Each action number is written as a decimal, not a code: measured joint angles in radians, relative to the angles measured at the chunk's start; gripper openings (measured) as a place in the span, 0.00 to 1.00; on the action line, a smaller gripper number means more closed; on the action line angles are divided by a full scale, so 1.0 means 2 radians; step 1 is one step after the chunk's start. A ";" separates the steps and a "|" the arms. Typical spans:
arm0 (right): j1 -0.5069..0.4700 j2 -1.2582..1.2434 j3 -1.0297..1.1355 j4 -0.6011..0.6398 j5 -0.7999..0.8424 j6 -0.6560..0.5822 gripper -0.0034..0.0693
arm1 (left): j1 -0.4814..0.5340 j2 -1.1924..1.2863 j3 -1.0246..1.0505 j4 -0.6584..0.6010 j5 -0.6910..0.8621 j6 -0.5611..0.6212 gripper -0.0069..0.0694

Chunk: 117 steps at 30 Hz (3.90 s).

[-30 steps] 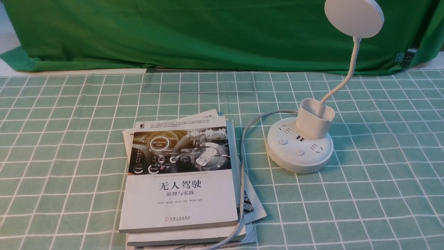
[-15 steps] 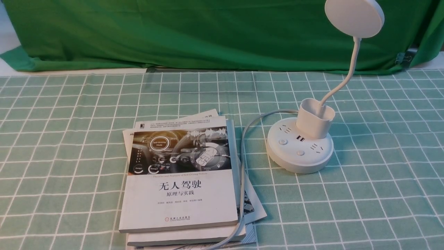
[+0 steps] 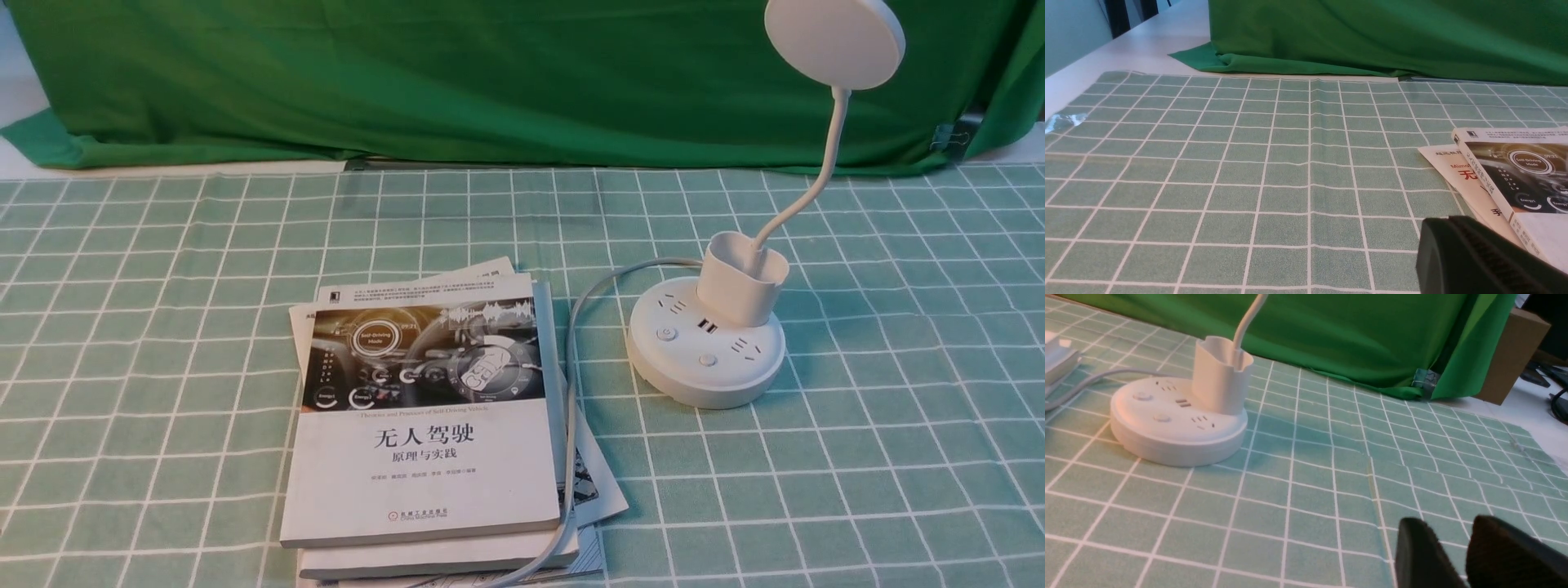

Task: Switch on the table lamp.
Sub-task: 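Press the button on the base of the white desk lamp with the right gripper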

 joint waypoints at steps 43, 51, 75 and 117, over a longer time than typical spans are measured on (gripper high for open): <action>0.000 0.000 0.000 0.048 -0.123 0.431 0.37 | 0.000 0.000 0.000 0.000 0.000 0.000 0.12; 0.019 0.132 -0.196 0.048 0.064 0.124 0.09 | 0.000 0.000 0.000 0.000 0.000 0.000 0.12; 0.141 0.638 -0.537 0.064 0.300 -0.052 0.08 | 0.000 0.000 0.000 0.000 0.000 0.000 0.12; 0.146 0.893 -0.496 0.254 -0.056 -0.068 0.08 | 0.000 0.000 0.000 0.000 0.000 0.000 0.12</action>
